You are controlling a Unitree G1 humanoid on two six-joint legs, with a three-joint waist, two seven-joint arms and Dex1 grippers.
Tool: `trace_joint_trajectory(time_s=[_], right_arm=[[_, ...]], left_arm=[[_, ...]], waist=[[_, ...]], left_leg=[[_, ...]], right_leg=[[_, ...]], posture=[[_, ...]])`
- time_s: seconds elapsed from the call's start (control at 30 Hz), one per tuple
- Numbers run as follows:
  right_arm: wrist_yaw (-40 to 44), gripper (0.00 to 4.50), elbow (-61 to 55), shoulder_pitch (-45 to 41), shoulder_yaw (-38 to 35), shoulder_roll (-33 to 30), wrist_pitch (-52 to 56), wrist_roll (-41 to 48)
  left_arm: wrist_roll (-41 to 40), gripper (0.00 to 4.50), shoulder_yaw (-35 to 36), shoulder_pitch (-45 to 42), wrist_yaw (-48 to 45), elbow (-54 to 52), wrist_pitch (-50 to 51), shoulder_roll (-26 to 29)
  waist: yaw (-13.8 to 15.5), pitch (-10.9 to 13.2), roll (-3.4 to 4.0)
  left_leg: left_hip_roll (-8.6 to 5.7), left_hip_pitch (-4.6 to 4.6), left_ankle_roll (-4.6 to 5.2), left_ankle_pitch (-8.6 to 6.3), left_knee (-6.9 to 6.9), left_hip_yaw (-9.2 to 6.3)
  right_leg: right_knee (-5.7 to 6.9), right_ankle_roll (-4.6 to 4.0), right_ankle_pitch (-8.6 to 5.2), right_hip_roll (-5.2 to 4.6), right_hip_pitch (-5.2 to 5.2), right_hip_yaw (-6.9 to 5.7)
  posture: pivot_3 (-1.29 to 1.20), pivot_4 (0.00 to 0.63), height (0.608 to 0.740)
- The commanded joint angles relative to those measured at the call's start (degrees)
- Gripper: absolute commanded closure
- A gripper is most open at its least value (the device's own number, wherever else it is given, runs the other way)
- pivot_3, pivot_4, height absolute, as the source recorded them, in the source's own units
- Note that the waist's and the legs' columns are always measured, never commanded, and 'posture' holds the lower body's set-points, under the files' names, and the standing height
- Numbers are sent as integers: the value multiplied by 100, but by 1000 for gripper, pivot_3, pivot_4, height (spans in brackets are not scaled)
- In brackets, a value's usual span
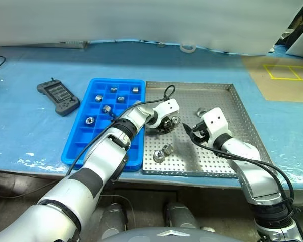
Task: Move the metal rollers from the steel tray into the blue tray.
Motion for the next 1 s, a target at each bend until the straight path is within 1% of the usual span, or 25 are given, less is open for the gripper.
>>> trace_joint_trajectory(time_s=[0.03, 0.1, 0.2, 0.3, 0.33, 0.43, 0.77, 0.87, 0.9, 0.93, 0.97, 1.0], right_arm=[[6, 240, -184, -80, -2, 16, -45, -43], [18, 240, -179, -81, -6, 10, -56, -47], [105, 240, -219, -76, -61, -65, -86, -18], [569, 240, -507, -167, -473, -106, -81, 597], [753, 240, -605, -199, -601, -188, -74, 774], [1164, 240, -758, -210, -729, -570, -73, 952], [1910, 240, -1176, -349, -780, -1391, -131, 1268], [2192, 240, -1114, -260, -404, -2111, -654, 579], [2202, 240, -1009, -194, -207, -2370, -1011, 175], [2180, 240, -893, -151, -35, -2574, -1358, -191], [2153, 240, -810, -130, 77, -2703, -1641, -441], [2116, 240, -759, -115, 131, -2761, -1882, -607]], left_arm=[[-10, 2800, 92, 115, -98, 105, 110, 12], [-263, 2800, 339, 44, -335, -90, 29, 1], [-770, 2800, 688, 3, -1085, -732, -243, 22], [-1289, 2800, 991, -12, -1823, -1269, -184, 137], [-1400, 2800, 1062, -12, -1966, -1358, -135, 178], [-1560, 2800, 1172, -1, -2134, -1430, 73, 253], [-1340, 2800, 1014, 133, -1803, -1268, -12, 313], [-1423, 2800, 992, 172, -2062, -1388, 54, 329], [-1508, 2800, 990, 222, -2280, -1534, 52, 345], [-1685, 2800, 1005, 296, -2663, -1773, 150, 375], [-2014, 2800, 1014, 392, -3245, -2211, 558, 461], [-2224, 2800, 1000, 460, -3621, -2539, 889, 536]], waist=[[0, 0, 0], [1, 1, 1], [2, 7, 10], [1, 14, 17], [-5, 15, 19], [0, 15, 19], [1, 15, 19], [5, 15, 19], [4, 15, 19], [3, 15, 18], [-7, 15, 18], [-8, 16, 17]], left_leg=[[0, -1, -1, 0, -4, 0], [0, -8, -1, 1, -6, 0], [-2, -43, 0, 2, -5, 0], [-8, -84, -1, 4, -4, 0], [-12, -94, -1, 5, 1, 3], [-11, -95, 24, -10, 10, 11], [-13, -98, 30, -14, 15, 15], [-13, -98, 31, -14, 19, 16], [-13, -98, 31, -14, 22, 16], [-14, -97, 31, -14, 23, 15], [-13, -97, 32, -14, 23, 15], [-13, -96, 31, -14, 21, 18]], right_leg=[[-1, 0, 0, 0, -2, 0], [-1, 0, 0, 0, -8, -1], [1, 1, 1, 0, -40, -1], [12, 2, 3, -7, -82, -2], [19, 19, 13, -13, -94, -2], [26, 23, 15, -19, -97, -9], [19, 2, 2, -24, -95, -11], [18, 1, 2, -25, -92, -10], [17, 1, 2, -25, -90, -10], [14, 2, 2, -25, -87, -10], [13, 2, 3, -25, -87, -10], [14, 2, 3, -25, -91, -10]], posture=[[-416, 150, 740], [-417, 150, 740], [-419, 150, 740], [-423, 150, 740], [-423, 150, 740], [-422, 150, 740], [-426, 150, 740], [-426, 150, 740], [-426, 150, 740], [-431, 150, 740], [-431, 150, 740], [-431, 150, 740]])
